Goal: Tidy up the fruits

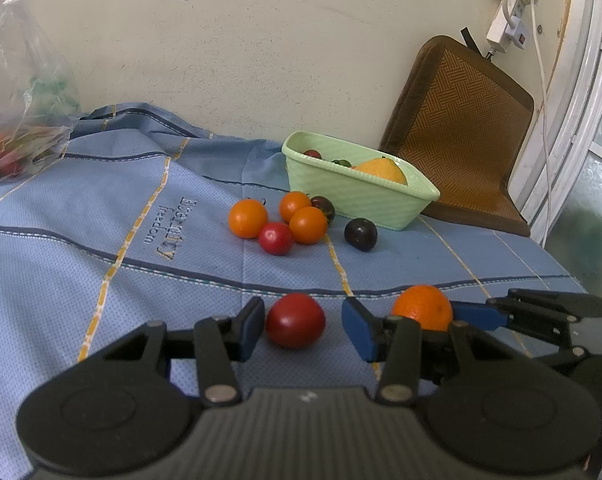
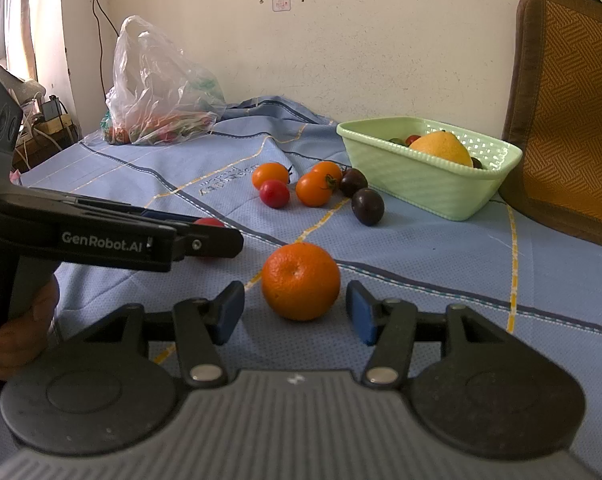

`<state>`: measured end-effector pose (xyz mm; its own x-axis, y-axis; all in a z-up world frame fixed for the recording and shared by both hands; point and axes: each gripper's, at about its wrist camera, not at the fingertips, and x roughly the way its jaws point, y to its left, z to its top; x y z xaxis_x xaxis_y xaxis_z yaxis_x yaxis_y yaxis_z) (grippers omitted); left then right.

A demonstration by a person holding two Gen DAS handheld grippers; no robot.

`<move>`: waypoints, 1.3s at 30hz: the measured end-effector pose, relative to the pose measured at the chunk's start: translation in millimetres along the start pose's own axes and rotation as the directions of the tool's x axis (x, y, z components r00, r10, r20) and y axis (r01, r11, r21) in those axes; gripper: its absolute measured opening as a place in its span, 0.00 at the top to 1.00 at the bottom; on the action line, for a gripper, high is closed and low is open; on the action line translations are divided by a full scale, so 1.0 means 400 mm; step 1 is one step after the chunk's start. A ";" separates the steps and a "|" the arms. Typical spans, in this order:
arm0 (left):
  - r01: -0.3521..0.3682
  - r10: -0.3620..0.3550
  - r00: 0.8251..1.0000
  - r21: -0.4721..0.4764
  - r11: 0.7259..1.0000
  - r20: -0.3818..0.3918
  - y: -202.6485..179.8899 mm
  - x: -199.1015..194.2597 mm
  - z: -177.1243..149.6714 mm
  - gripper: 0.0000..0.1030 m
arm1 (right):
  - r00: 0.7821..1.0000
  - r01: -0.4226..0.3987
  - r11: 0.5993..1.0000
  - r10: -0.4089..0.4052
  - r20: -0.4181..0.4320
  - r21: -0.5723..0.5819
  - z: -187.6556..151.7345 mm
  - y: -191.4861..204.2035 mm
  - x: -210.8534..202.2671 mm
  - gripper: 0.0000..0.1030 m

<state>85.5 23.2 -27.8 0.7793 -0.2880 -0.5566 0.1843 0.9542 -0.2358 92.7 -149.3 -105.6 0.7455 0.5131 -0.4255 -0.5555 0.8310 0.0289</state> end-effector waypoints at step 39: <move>0.086 -0.086 0.996 -0.017 0.996 0.013 -0.011 0.012 0.063 0.69 | 0.996 -0.006 0.997 -0.002 0.090 0.078 0.028 -0.051 -0.037 0.58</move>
<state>103.7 19.8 -9.3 0.7680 -0.3678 -0.5243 0.2402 0.9243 -0.2965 97.1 -171.3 -90.0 0.7765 0.5291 -0.3422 -0.5290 0.8424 0.1019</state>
